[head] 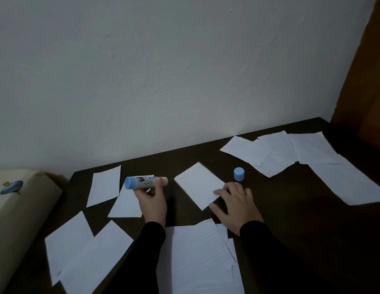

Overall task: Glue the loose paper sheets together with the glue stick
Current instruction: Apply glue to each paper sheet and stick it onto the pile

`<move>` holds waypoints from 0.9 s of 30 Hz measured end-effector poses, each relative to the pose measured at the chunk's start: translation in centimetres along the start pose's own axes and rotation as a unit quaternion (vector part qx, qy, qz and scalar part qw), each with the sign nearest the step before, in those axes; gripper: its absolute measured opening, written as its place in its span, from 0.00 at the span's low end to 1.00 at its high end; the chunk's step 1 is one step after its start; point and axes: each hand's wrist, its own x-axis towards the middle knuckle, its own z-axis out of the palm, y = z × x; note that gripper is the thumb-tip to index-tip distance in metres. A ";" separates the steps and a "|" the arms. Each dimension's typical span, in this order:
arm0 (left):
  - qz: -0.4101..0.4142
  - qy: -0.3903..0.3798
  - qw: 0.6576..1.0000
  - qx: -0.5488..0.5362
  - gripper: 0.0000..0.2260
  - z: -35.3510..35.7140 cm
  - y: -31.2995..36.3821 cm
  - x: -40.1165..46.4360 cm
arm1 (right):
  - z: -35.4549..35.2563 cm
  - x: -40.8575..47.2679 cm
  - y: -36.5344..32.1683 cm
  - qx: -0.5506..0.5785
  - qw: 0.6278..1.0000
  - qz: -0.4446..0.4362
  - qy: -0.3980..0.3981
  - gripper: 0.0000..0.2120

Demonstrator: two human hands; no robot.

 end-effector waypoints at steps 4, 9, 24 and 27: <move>-0.028 -0.028 0.999 0.012 0.22 -0.4 -1.0 -0.2 | 0.3 0.5 0.0 -0.015 0.999 0.021 -0.025 0.26; -0.036 -0.022 0.999 0.002 0.21 -0.6 -1.0 -0.3 | 0.5 0.3 0.2 -0.043 0.999 0.009 -0.015 0.31; 0.095 -0.192 0.970 0.112 0.19 0.2 -1.0 -2.6 | 0.0 0.4 0.2 -0.006 0.997 -0.037 -0.064 0.24; 0.115 -0.236 0.956 0.131 0.20 0.5 -0.9 -2.6 | 0.1 0.1 0.4 0.035 0.998 -0.041 -0.032 0.20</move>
